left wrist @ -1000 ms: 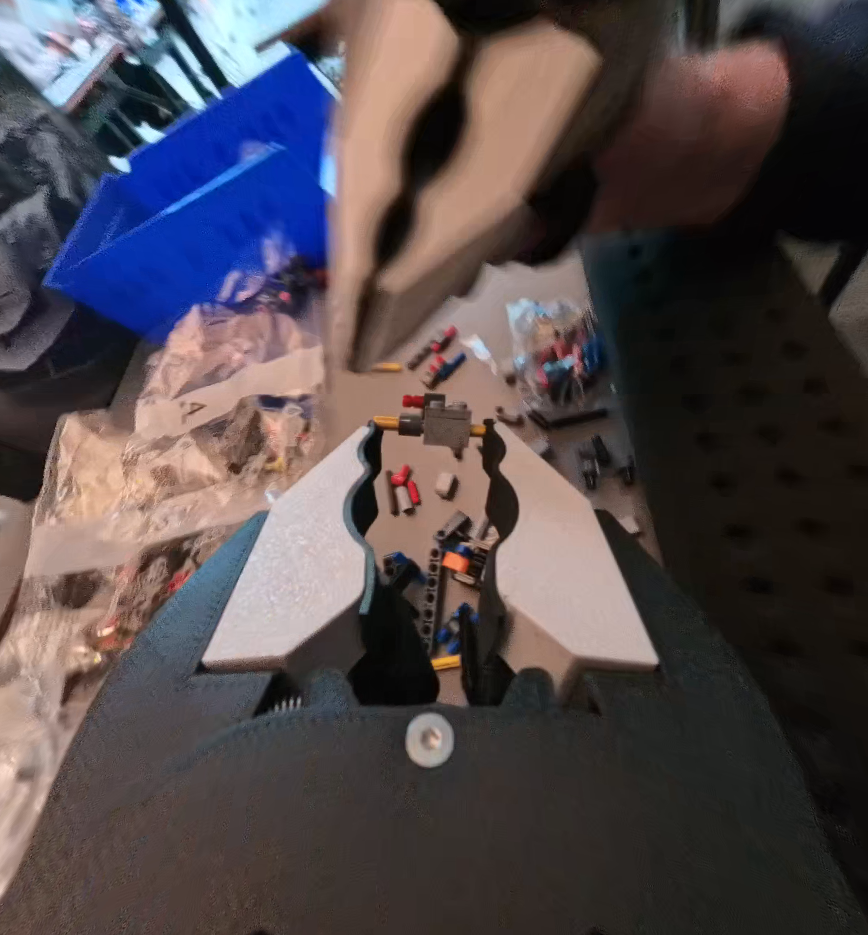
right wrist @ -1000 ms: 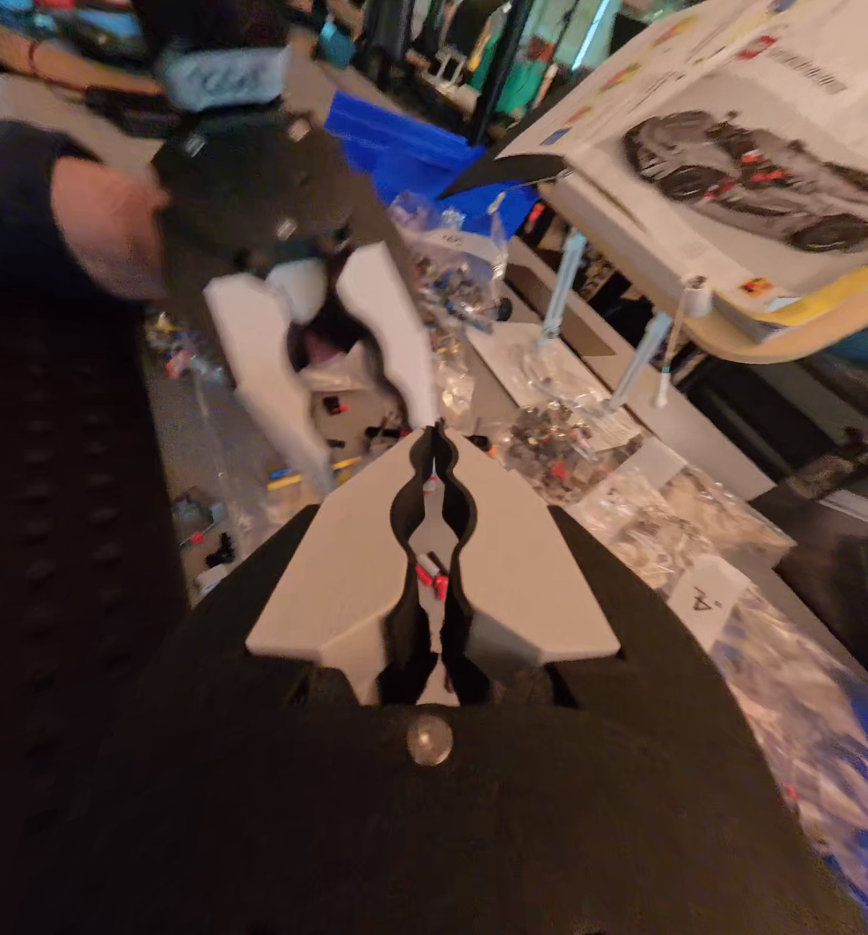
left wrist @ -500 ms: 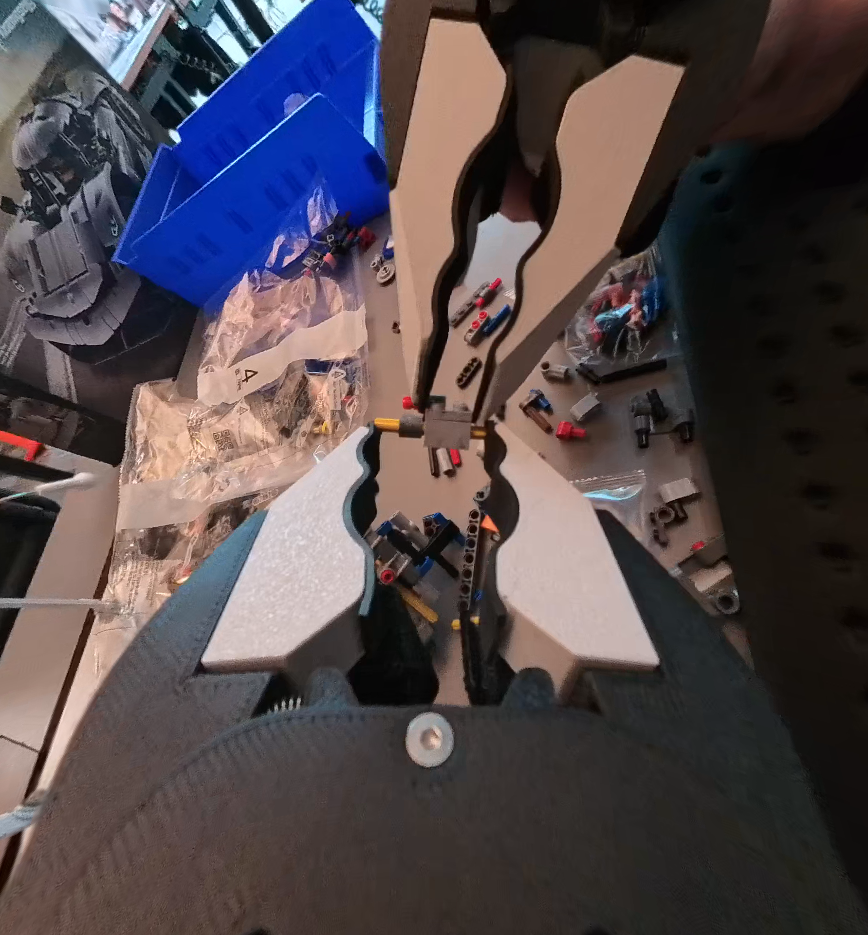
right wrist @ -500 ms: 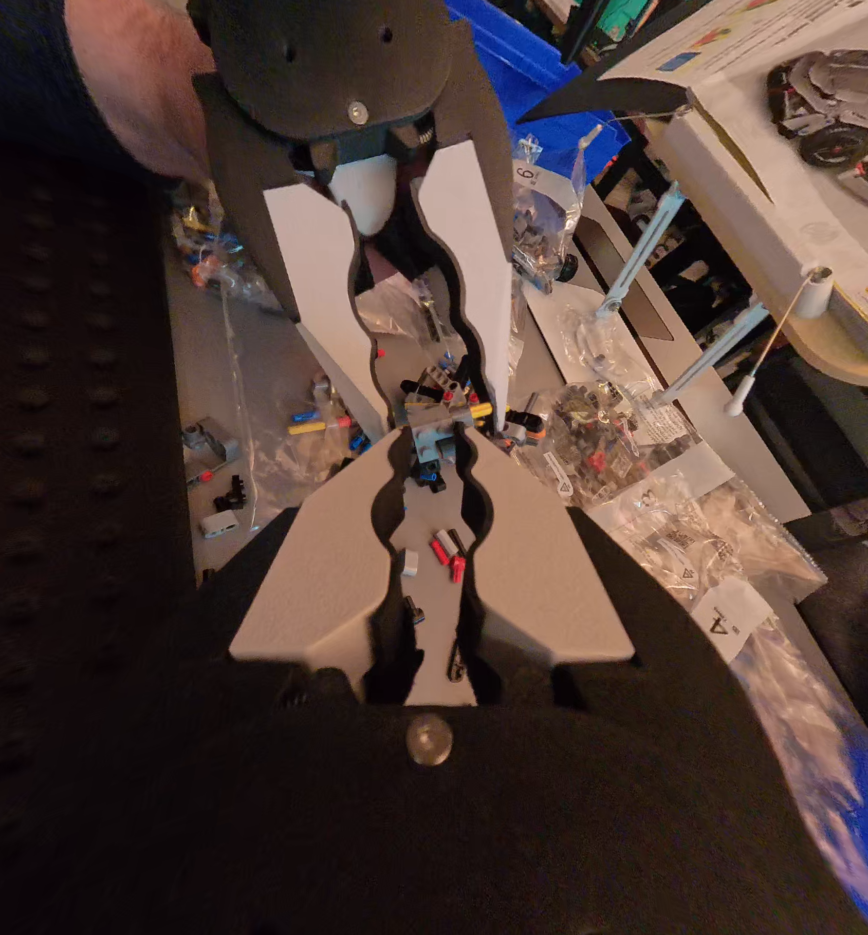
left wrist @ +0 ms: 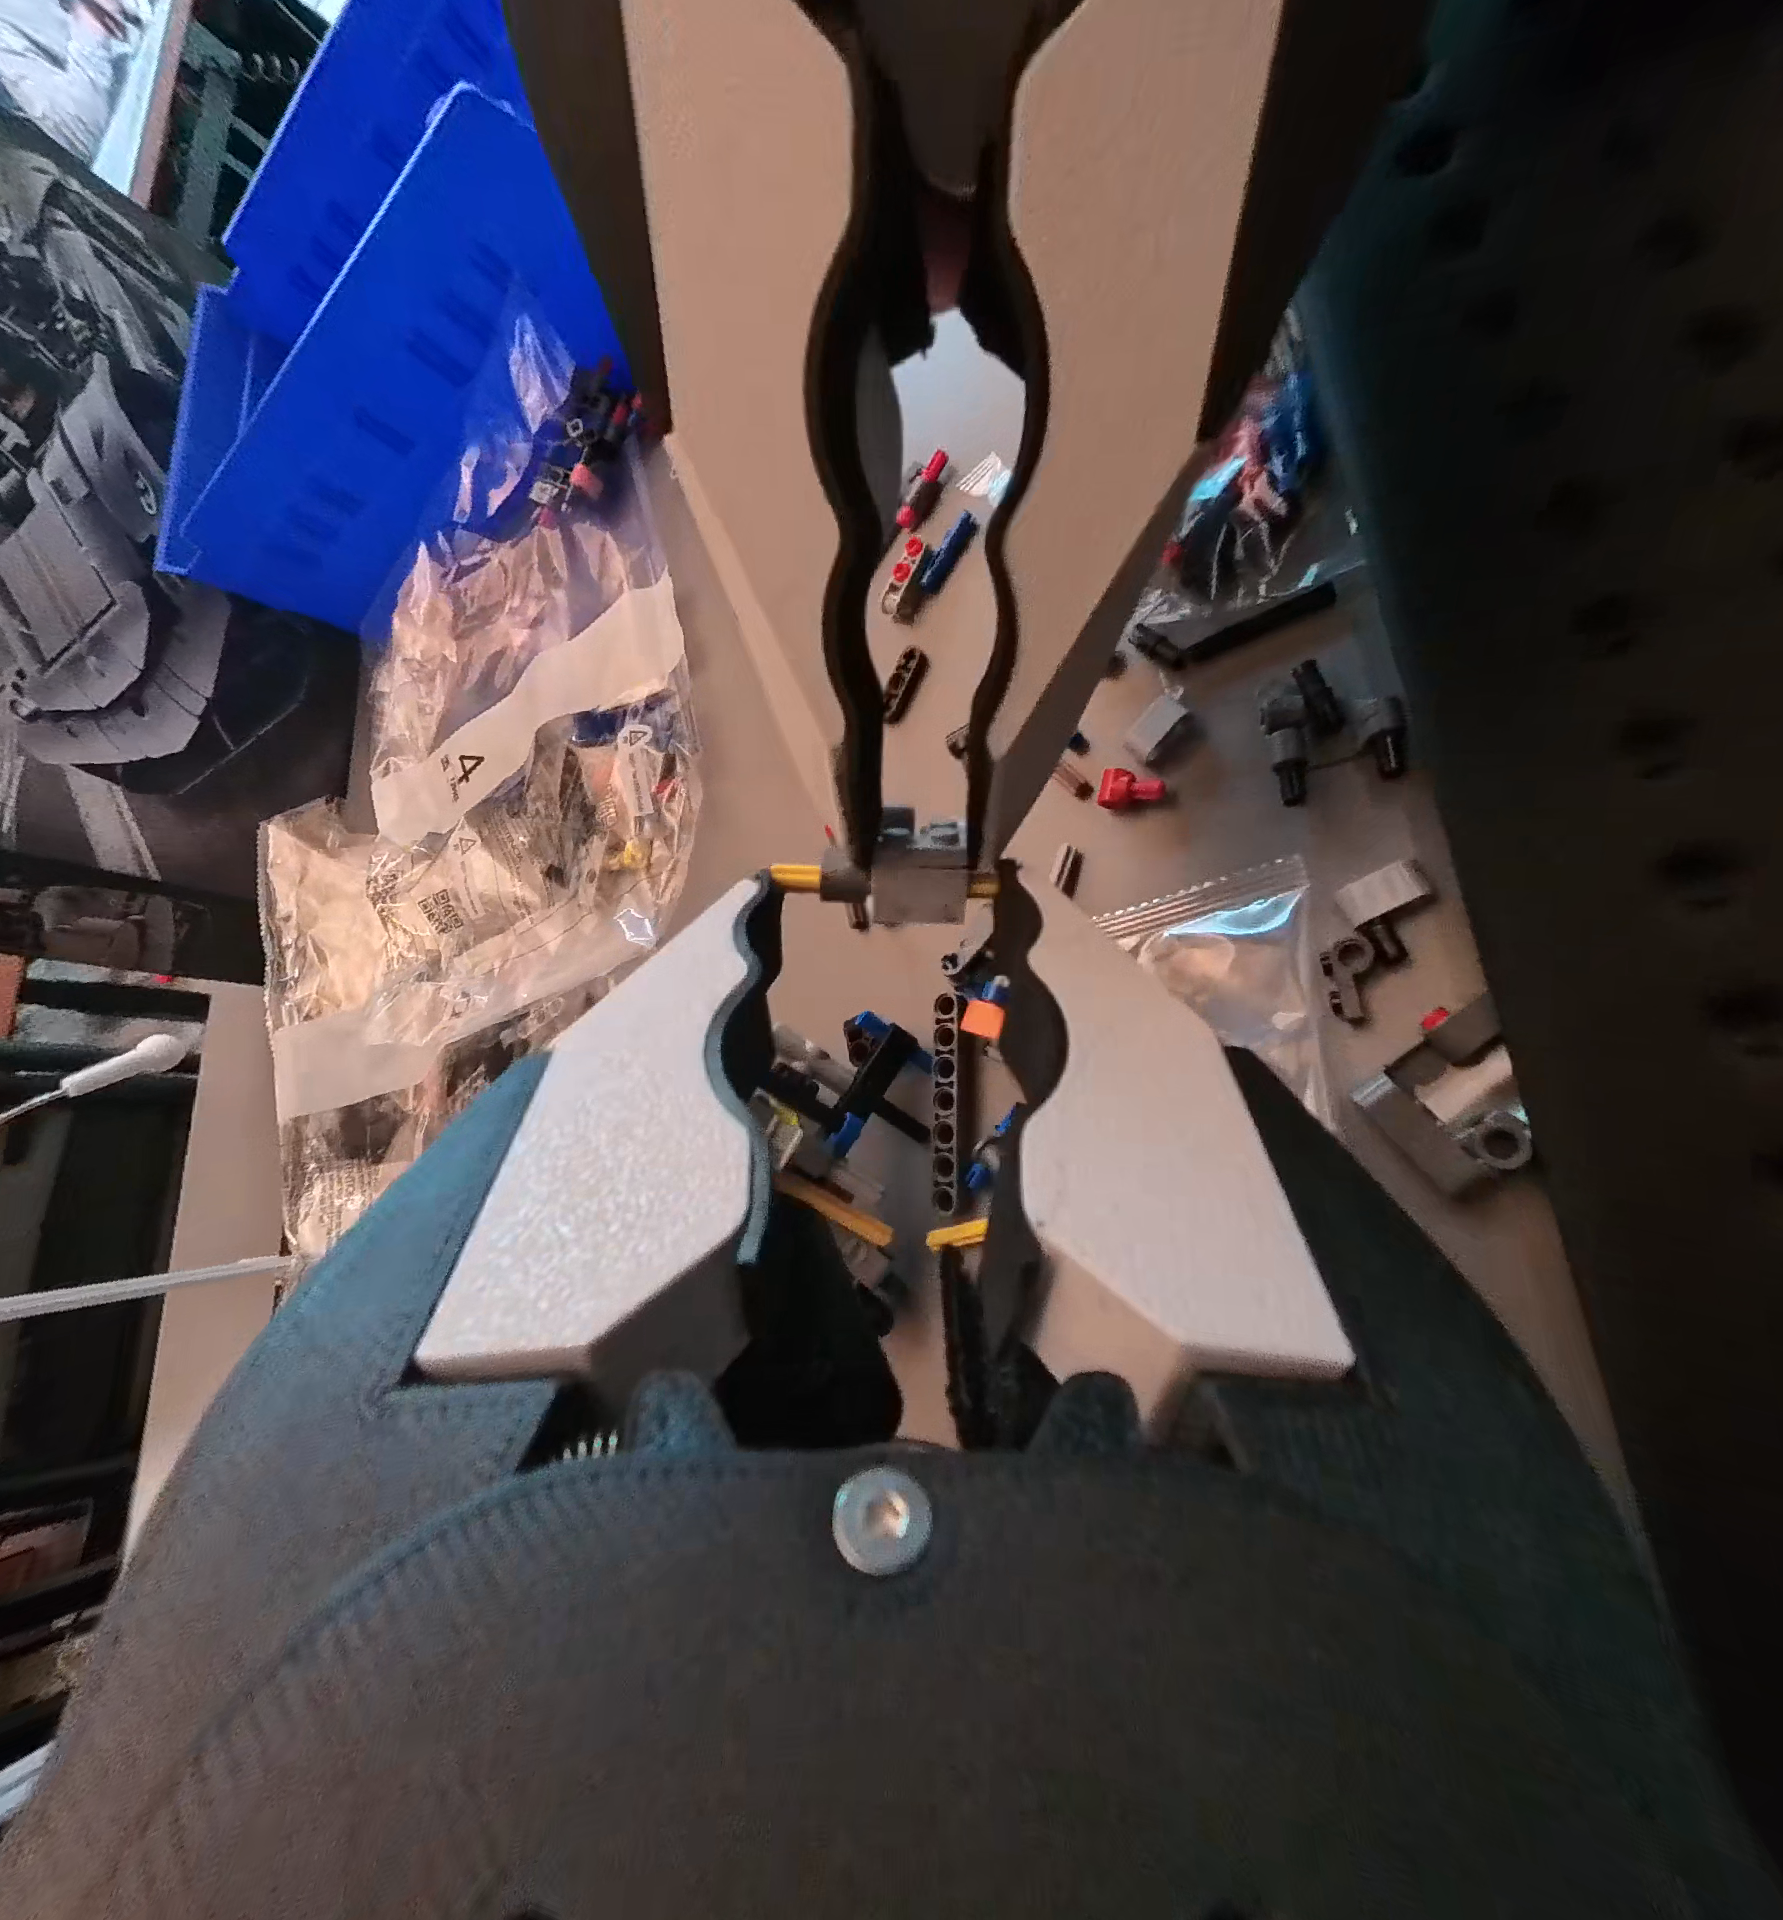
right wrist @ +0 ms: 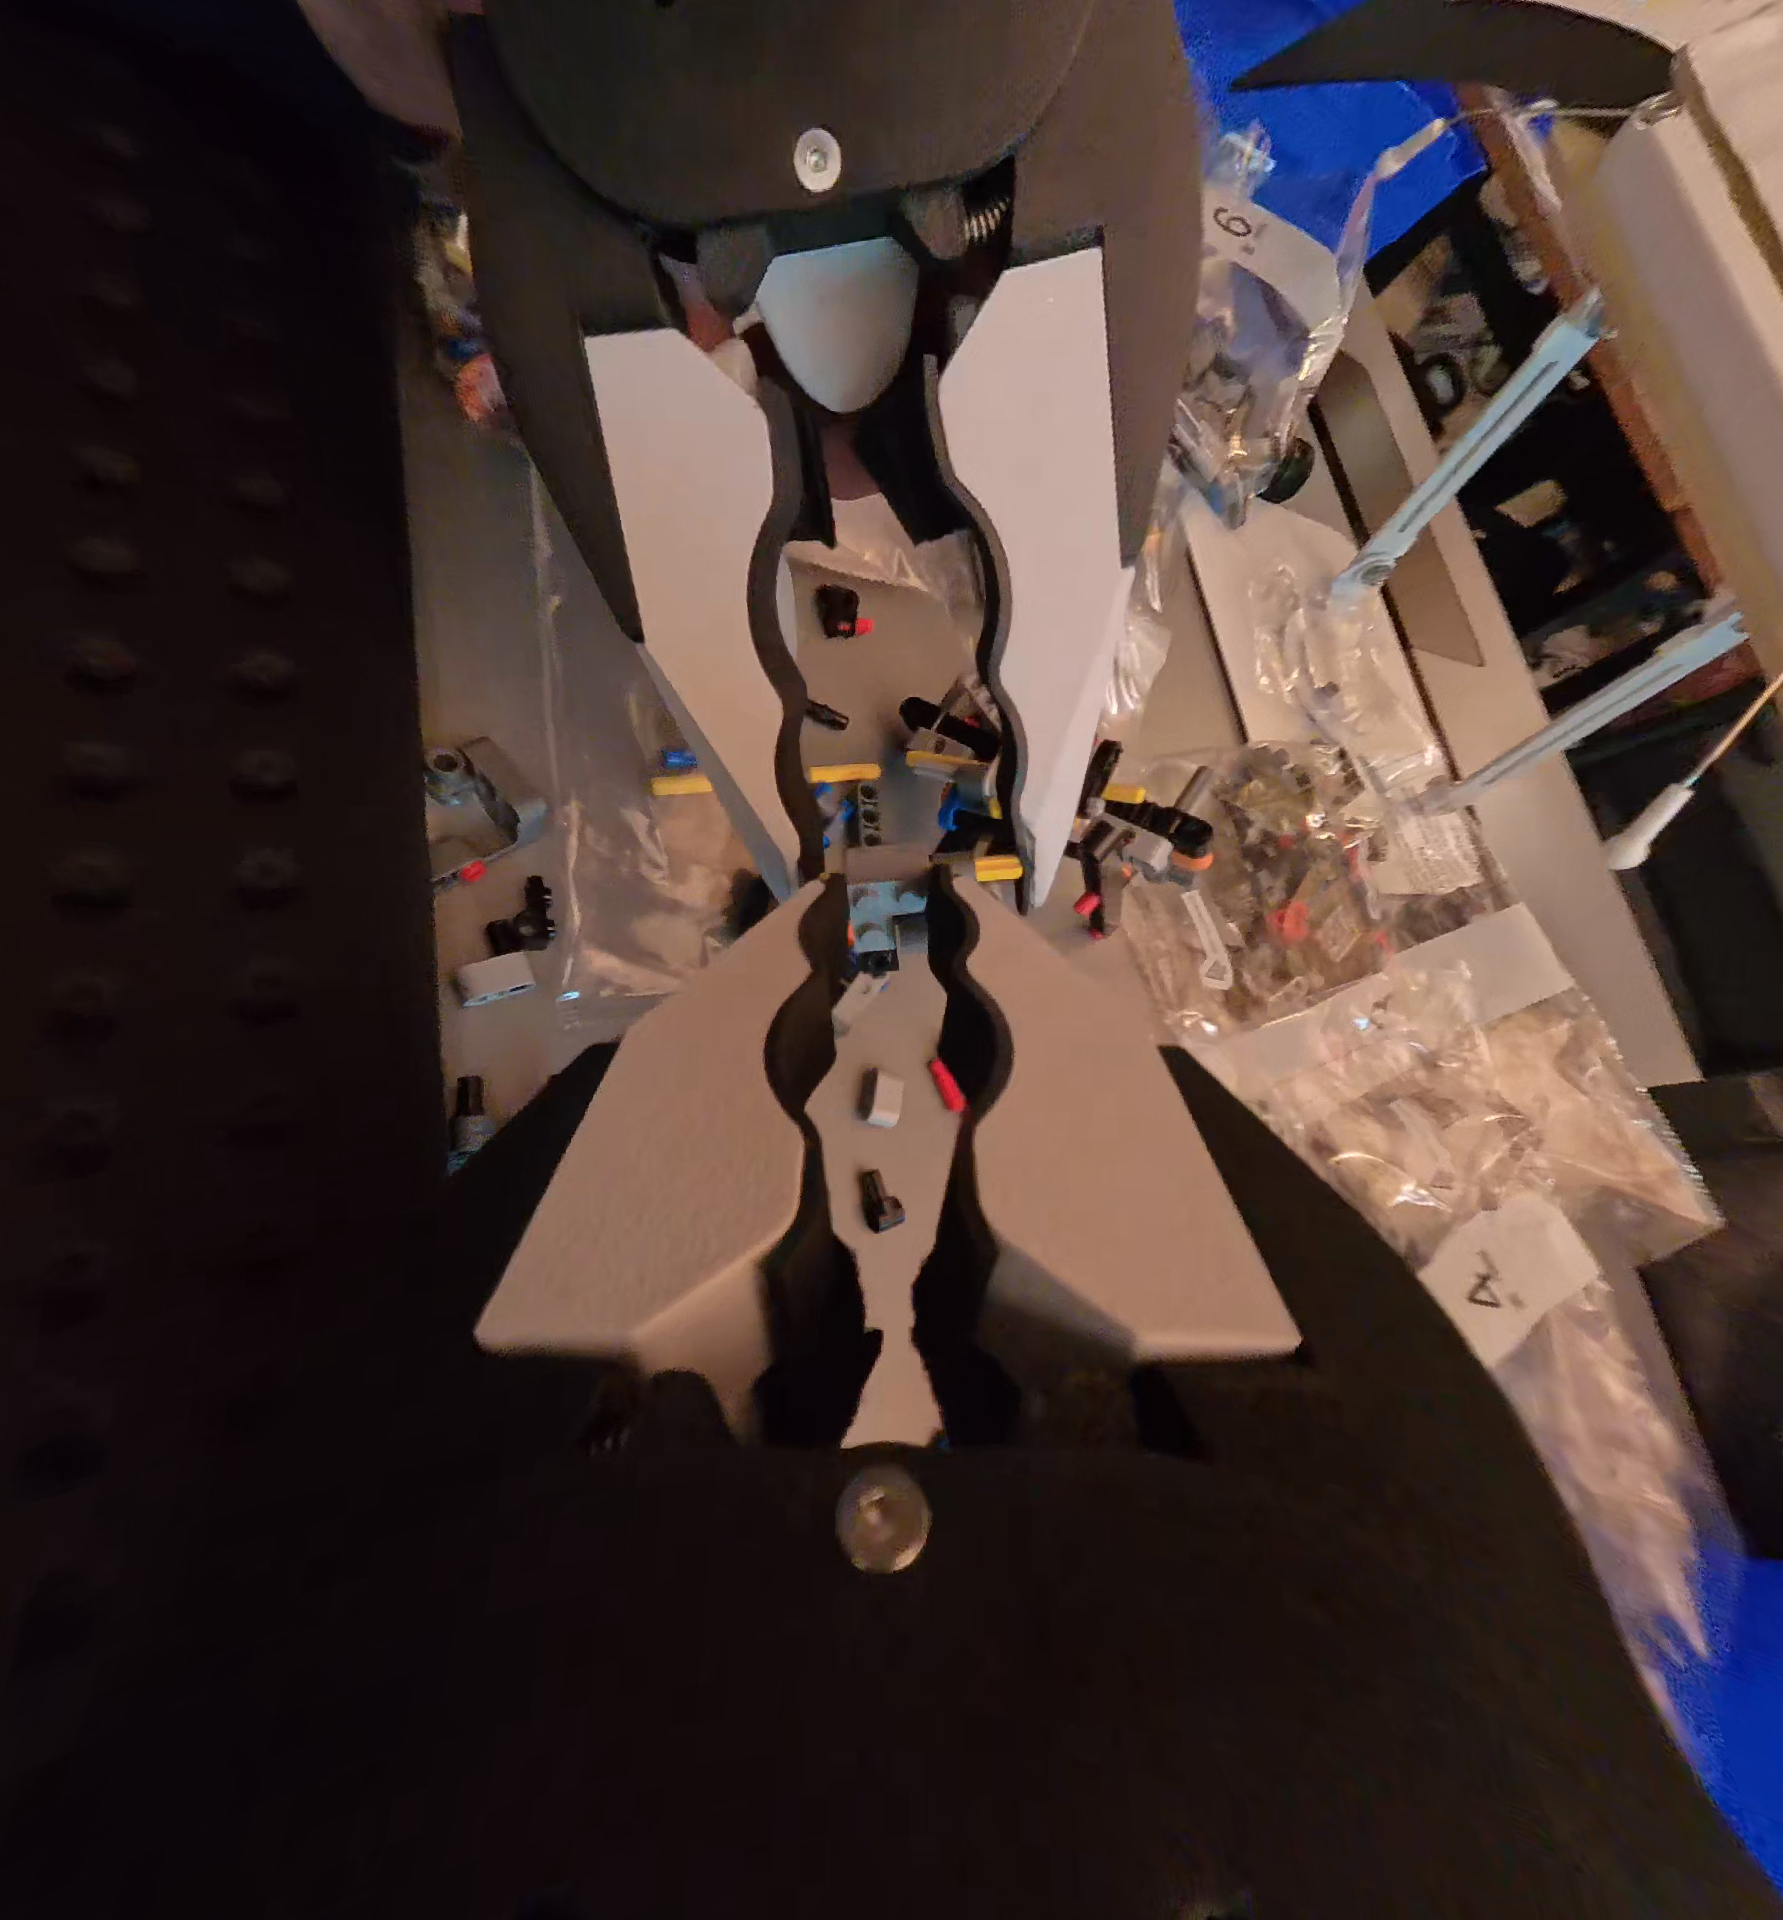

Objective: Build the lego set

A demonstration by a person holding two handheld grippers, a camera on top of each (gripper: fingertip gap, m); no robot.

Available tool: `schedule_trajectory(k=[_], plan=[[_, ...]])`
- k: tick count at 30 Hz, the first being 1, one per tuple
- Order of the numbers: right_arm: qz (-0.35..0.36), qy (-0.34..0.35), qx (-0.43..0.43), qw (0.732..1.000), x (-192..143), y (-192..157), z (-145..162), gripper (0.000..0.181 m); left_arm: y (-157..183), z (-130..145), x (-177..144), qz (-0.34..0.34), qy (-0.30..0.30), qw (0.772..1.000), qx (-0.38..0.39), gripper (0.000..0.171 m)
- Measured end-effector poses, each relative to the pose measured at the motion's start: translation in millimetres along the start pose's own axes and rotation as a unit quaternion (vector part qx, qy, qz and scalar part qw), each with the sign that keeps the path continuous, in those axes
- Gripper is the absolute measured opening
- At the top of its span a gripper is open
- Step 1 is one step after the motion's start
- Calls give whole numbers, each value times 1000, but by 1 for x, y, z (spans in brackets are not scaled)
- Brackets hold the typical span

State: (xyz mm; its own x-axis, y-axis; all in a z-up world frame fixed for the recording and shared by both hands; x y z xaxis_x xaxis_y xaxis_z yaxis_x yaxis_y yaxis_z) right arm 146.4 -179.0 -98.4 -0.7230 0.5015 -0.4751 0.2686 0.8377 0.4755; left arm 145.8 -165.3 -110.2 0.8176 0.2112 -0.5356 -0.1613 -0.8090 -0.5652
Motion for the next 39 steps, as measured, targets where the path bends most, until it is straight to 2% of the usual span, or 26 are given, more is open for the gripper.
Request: schedule_trajectory(k=[4, 6, 7, 8, 9, 11, 15, 18, 22, 25, 29, 34, 39], plan=[[-26, 31, 30, 999, -6, -1, -6, 12, 0, -5, -4, 9, 23, 1000, -8, 40], [-79, 85, 47, 992, -10, -17, -23, 12, -15, 8, -5, -31, -13, 999, -8, 40], [-81, 87, 49, 992, -9, -19, -25, 12, -21, 9, -10, -31, 2, 999, -26, 40], [-49, 47, 39, 997, -5, -10, -11, 12, -22, 1, -17, -18, 38, 998, -54, 39], [-39, 40, 52, 997, -6, -2, -4, 12, -23, -1, -21, -18, 45, 997, -54, 40], [-46, 91, 102, 990, -18, 9, -14, 12, -17, -2, -17, -15, 36, 998, -44, 40], [-86, 52, 140, 985, -9, 0, 7, 13, -20, -7, -19, -6, 67, 995, -72, 40], [-73, 6, 134, 988, 0, 1, 21, 24, -23, -4, -21, -17, 64, 995, -73, 41], [-62, 29, 140, 988, -2, 5, 16, 27, -20, -7, -16, -17, 64, 996, -61, 41], [-50, 89, 155, 983, -11, 15, -1, 29, -21, -11, -18, -18, 82, 995, -61, 41], [-23, 126, 140, 982, -19, 22, -13, 20, -18, -19, -19, -6, 107, 992, -66, 41], [-13, 118, 132, 984, -15, 22, -12, 18, -14, -21, -17, 4, 112, 991, -66, 41], [11, 101, 71, 992, -15, 18, -16, 11, -12, -29, -20, 16, 142, 987, -78, 41]])
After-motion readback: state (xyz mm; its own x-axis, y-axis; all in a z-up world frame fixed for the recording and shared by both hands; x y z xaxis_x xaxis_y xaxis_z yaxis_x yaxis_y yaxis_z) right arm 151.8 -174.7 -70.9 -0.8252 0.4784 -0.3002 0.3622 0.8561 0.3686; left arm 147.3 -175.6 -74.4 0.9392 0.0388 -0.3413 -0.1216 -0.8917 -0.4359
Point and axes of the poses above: each gripper's, where its closed fingertips meet, x out along the fingers, z out of its underside, y = z × x across the jaws, the point moved 1 cm from there along -x, back along the fingers, and after that the axes turned 4 degrees about y, right-handed, at the moved point
